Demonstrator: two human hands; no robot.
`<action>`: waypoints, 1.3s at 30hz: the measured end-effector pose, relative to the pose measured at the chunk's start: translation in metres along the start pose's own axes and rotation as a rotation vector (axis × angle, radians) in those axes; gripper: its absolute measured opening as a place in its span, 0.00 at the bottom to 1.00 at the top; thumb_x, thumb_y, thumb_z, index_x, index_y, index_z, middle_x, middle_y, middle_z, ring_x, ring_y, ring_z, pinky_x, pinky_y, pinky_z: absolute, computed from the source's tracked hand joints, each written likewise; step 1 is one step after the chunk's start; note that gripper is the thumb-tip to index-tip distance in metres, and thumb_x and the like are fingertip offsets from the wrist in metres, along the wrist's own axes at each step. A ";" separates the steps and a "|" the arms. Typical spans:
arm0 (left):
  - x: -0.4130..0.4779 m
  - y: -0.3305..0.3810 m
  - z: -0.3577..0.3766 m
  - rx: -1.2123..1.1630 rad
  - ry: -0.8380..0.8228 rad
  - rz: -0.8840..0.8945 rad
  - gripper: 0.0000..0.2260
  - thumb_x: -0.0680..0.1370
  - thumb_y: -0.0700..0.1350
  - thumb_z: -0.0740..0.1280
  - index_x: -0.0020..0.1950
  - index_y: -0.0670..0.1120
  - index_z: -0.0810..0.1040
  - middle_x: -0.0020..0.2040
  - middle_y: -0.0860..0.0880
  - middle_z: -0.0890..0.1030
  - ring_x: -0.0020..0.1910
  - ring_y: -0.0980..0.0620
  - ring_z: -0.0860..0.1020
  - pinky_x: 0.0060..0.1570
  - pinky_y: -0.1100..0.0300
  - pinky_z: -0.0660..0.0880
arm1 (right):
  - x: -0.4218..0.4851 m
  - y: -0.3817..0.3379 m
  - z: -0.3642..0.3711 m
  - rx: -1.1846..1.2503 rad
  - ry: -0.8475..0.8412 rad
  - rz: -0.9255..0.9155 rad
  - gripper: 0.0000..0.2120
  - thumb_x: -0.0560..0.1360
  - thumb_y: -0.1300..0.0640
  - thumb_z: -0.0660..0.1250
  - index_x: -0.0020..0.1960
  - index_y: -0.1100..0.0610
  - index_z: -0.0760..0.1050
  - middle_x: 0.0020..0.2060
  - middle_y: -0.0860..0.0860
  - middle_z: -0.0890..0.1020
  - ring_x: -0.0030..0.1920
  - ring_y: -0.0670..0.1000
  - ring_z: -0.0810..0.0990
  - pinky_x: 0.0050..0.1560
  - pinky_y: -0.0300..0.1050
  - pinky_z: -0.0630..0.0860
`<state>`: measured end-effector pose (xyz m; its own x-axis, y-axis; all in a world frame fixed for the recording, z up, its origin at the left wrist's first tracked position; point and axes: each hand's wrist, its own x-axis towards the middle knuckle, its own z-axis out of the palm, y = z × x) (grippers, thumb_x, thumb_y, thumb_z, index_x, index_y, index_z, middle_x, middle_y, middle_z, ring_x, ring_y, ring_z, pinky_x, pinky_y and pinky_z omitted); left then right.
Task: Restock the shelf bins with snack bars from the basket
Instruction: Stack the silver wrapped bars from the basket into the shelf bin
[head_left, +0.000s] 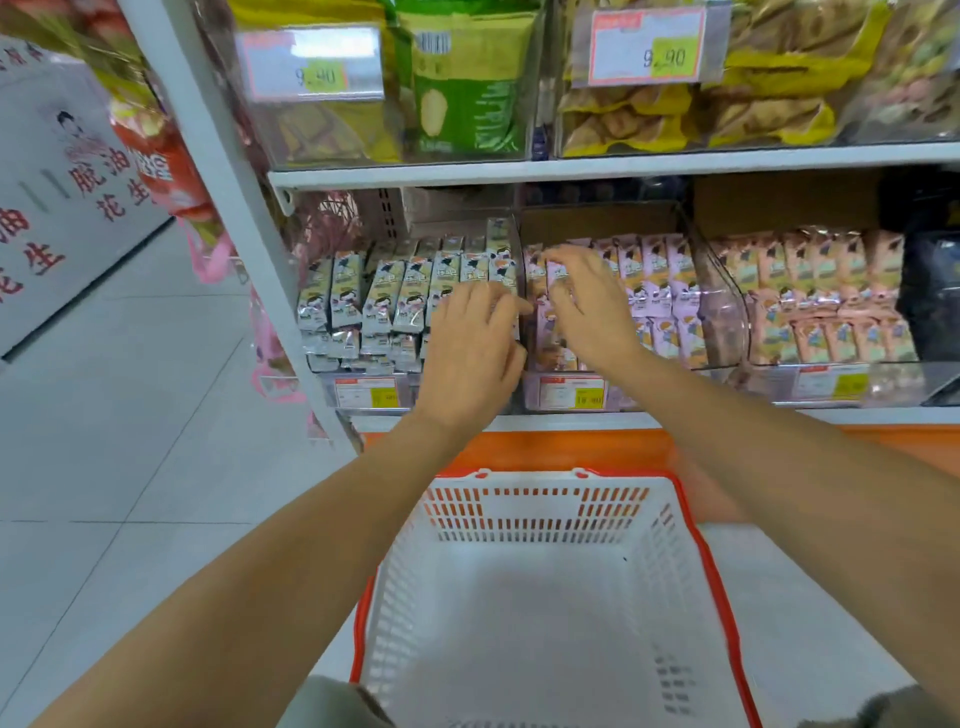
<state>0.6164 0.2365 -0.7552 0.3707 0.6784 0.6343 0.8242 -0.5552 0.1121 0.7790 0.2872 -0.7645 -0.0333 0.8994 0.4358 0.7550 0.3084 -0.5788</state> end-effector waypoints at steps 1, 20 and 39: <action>0.011 0.010 0.008 0.008 -0.052 0.027 0.17 0.74 0.44 0.55 0.58 0.43 0.77 0.55 0.44 0.76 0.56 0.44 0.71 0.55 0.51 0.66 | 0.004 0.015 -0.006 -0.066 -0.004 0.015 0.20 0.80 0.56 0.56 0.71 0.59 0.68 0.70 0.57 0.69 0.67 0.58 0.69 0.67 0.53 0.65; 0.105 0.035 0.066 0.603 -1.085 0.104 0.27 0.82 0.56 0.54 0.78 0.46 0.57 0.80 0.43 0.46 0.77 0.38 0.48 0.74 0.38 0.45 | 0.023 0.087 -0.037 -0.334 -0.489 0.136 0.32 0.75 0.60 0.65 0.77 0.58 0.58 0.78 0.57 0.53 0.78 0.58 0.49 0.75 0.58 0.55; 0.109 0.045 0.036 0.708 -1.318 0.201 0.29 0.83 0.54 0.48 0.79 0.43 0.45 0.80 0.43 0.42 0.78 0.41 0.41 0.74 0.38 0.39 | -0.017 0.063 -0.078 -0.289 -0.808 0.415 0.27 0.82 0.52 0.56 0.78 0.56 0.54 0.79 0.53 0.47 0.77 0.57 0.55 0.75 0.57 0.57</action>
<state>0.7097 0.3025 -0.7086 0.2904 0.7685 -0.5701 0.6019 -0.6099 -0.5155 0.8778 0.2674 -0.7547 -0.0872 0.8955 -0.4364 0.9374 -0.0746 -0.3403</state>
